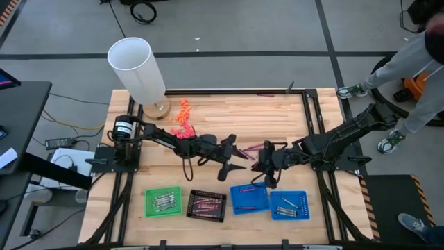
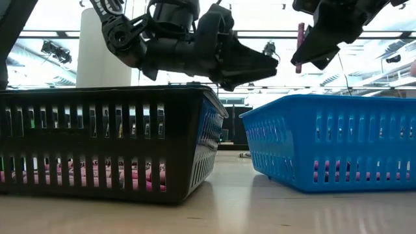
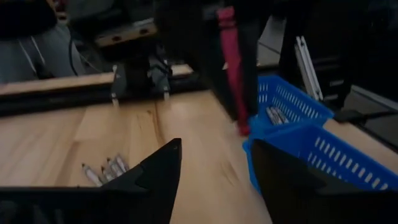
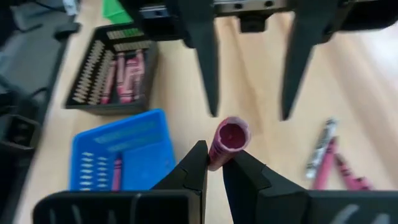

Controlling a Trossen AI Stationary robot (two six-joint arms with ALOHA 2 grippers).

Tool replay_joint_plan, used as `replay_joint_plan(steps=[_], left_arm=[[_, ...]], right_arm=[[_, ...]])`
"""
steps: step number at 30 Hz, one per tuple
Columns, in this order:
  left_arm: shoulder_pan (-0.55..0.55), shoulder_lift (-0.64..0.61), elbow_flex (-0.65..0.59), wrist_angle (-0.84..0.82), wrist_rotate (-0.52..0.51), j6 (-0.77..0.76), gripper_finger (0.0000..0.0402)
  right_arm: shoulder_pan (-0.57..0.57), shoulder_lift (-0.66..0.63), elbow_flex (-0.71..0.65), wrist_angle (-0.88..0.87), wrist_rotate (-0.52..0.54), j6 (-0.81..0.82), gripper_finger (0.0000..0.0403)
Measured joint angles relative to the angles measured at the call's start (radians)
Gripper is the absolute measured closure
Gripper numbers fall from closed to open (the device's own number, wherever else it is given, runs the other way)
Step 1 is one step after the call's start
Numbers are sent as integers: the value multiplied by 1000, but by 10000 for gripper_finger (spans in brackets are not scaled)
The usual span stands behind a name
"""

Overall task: Sort crayons
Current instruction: Put the red crayon into the left blue bin

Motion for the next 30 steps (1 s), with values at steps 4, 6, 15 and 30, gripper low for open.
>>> replay_joint_plan(steps=[4, 6, 15, 30], left_arm=[[-5, 0, 0, -58, -2, 0, 174], [-6, 0, 0, -90, -2, 0, 168], [-3, 0, 0, -208, -14, -6, 166], [50, -184, 1, -655, -52, 24, 166]], right_arm=[[9, 2, 0, 20, -82, 54, 355], [23, 3, 0, 25, -104, 73, 355], [84, 48, 1, 75, -88, 142, 355], [100, 357, 231, -159, -220, 141, 355]])
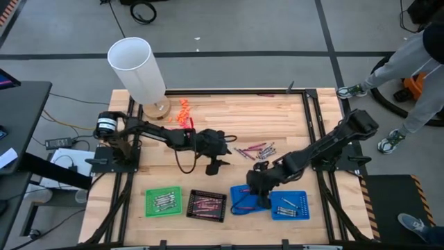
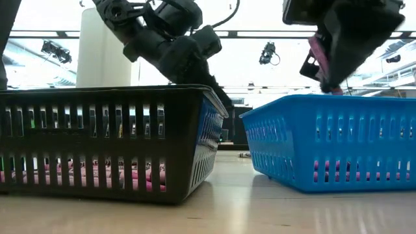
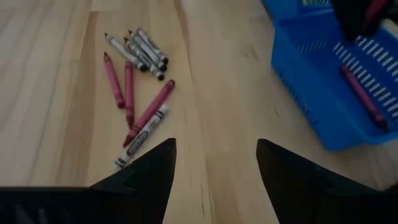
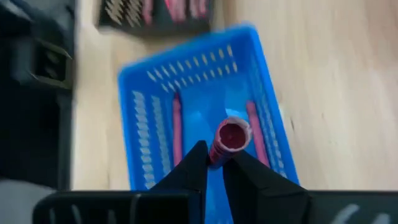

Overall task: Sort crayons
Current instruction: Put the red crayon into the left blue bin

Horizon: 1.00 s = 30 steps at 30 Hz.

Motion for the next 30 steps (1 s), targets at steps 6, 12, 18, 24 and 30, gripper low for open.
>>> replay_joint_plan(steps=[6, 12, 18, 24, 30], left_arm=[[-2, -13, -2, -129, 0, -20, 166], [-8, -13, -2, -213, -1, -28, 166], [-11, -33, -2, -329, -13, -20, 166], [-11, -35, -2, -316, -14, -20, 166], [-11, -35, -2, -281, -16, -19, 166]], right_arm=[[1, 100, 115, -189, -32, -34, 355], [1, 164, 190, -285, -54, -65, 355], [0, 203, 228, -364, -76, -89, 355], [0, 204, 229, -397, -58, -89, 328], [-11, 192, 228, -406, -61, -90, 294]])
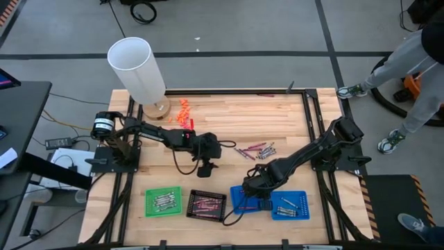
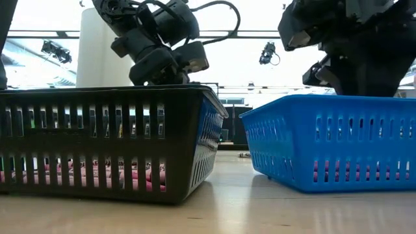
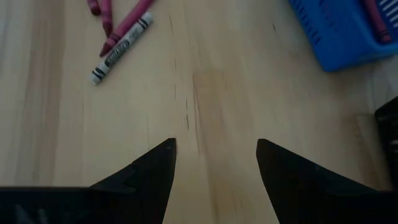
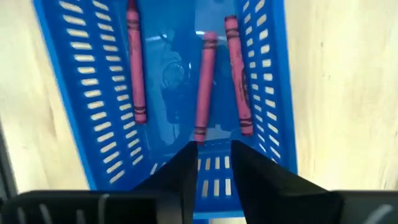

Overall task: Sort crayons
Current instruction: Put the red crayon into the left blue bin

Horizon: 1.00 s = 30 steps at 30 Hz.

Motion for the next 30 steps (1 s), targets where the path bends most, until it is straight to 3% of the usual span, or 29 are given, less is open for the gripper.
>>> replay_joint_plan(steps=[4, 19, 30], left_arm=[[-5, 0, 0, 27, -1, 9, 166], [-11, 0, 0, 67, -1, 13, 166], [-11, 1, 0, 63, 0, 8, 166]], right_arm=[[-17, -34, 0, -4, 5, -19, 290], [-100, -88, -9, -79, 242, -124, 292], [-234, -88, -122, -72, 248, -286, 301]])
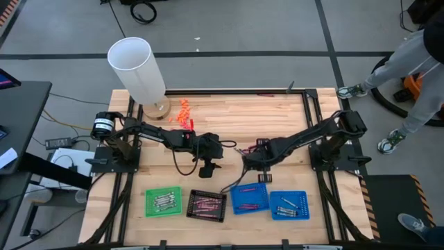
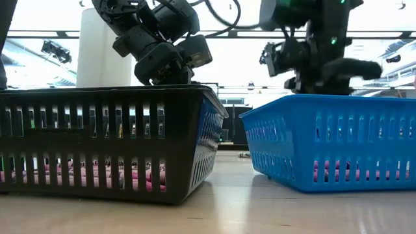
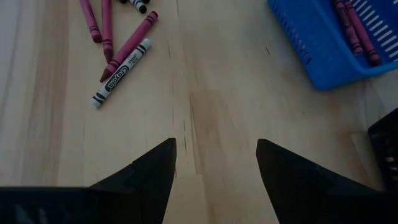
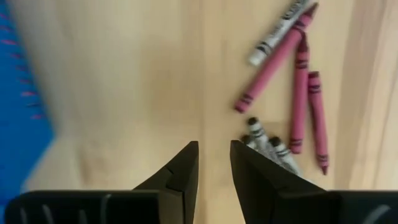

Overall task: Sort crayons
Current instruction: Put the red crayon into the left blue bin

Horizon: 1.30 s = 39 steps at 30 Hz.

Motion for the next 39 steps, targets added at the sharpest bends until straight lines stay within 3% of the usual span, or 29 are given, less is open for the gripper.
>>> replay_joint_plan(steps=[12, 18, 27, 35, 39], left_arm=[[0, 0, 0, -14, -2, 0, 166], [9, 0, 0, -139, -125, 13, 166], [36, -26, 0, -164, -138, 28, 166], [35, -25, -116, 182, -137, 43, 166], [35, -25, -151, 246, -137, 59, 166]], right_arm=[[-171, -1, -60, 28, -10, -192, 302], [-230, -1, -119, 56, -9, -258, 302], [-267, -23, -126, 57, -25, -309, 302], [-333, -36, -126, 108, -36, -368, 302], [-359, -36, -126, 127, -66, -385, 302]])
